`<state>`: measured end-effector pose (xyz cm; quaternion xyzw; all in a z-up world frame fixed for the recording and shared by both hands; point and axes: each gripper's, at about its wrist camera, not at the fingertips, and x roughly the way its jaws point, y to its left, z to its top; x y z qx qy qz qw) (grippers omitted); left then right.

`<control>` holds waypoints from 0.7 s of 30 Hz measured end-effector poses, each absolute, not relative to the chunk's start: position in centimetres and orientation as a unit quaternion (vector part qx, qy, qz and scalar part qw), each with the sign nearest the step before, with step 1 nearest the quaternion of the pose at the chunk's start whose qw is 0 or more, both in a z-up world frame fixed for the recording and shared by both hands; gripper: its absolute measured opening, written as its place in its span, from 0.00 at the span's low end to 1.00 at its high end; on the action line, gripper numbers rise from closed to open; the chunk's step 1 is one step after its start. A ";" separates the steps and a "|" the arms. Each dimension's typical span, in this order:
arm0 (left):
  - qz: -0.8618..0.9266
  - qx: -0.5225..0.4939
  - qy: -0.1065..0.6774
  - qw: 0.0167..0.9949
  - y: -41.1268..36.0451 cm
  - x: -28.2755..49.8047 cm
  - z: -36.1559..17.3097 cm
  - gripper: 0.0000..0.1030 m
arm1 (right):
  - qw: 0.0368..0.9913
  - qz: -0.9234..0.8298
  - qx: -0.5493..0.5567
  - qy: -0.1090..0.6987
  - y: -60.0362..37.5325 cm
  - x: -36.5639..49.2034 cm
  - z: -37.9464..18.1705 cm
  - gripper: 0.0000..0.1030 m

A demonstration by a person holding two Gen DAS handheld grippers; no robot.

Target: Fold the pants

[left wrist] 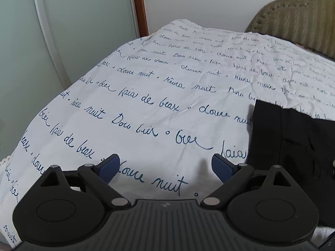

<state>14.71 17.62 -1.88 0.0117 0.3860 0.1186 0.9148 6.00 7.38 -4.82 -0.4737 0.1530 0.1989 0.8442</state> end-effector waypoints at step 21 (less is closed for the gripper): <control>0.048 -0.065 0.436 0.896 19.7 14.9 -2.9 0.92 | 0.877 0.217 -0.389 0.181 6.6 7.0 -4.1 0.13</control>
